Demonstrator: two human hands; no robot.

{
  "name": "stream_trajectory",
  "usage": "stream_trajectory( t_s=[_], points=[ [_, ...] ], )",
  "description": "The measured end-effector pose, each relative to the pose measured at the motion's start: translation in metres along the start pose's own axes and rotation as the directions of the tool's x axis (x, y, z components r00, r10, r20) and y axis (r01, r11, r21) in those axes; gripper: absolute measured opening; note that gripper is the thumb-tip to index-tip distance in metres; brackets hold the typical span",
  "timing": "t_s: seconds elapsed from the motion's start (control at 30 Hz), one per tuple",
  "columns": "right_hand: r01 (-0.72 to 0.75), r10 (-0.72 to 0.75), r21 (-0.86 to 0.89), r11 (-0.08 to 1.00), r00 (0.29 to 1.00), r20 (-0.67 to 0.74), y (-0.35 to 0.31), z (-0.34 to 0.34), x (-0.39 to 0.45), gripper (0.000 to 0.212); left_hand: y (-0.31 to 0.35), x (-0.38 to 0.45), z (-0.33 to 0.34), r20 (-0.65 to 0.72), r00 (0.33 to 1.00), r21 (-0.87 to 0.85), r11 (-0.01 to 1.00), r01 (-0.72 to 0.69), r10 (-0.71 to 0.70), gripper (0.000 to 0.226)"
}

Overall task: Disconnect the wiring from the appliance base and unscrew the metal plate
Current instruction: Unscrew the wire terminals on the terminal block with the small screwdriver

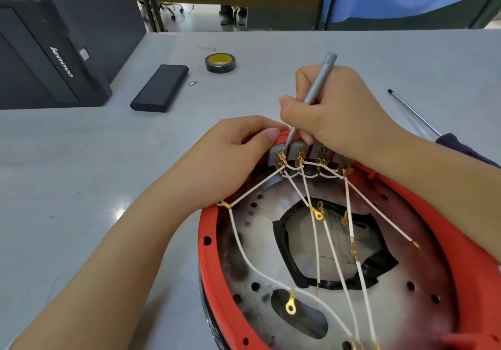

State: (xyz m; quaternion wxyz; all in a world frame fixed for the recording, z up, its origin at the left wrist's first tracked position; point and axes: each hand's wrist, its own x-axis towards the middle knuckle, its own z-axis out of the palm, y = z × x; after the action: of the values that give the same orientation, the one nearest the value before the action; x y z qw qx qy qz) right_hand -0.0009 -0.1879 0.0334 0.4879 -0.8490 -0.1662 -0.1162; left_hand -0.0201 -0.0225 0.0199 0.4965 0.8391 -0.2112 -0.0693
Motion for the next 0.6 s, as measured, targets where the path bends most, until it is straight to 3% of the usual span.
stream_trajectory(
  t_s=[0.17,0.4,0.6],
  points=[
    [-0.119,0.117,0.017,0.993,0.99,0.073,-0.004,0.001,0.012,0.033,-0.001,0.001,0.0,0.0,1.0,0.019,1.0,0.023,-0.023,0.024],
    [0.129,-0.14,-0.122,0.984,0.986,-0.093,-0.007,0.001,-0.009,0.033,-0.001,0.001,0.0,-0.01,1.0,0.015,1.0,0.0,0.0,0.024],
    [0.131,-0.146,-0.135,0.982,0.983,-0.107,-0.007,0.002,-0.009,0.036,-0.001,0.0,0.0,-0.003,1.0,0.014,1.0,-0.005,0.005,0.025]
  ],
)
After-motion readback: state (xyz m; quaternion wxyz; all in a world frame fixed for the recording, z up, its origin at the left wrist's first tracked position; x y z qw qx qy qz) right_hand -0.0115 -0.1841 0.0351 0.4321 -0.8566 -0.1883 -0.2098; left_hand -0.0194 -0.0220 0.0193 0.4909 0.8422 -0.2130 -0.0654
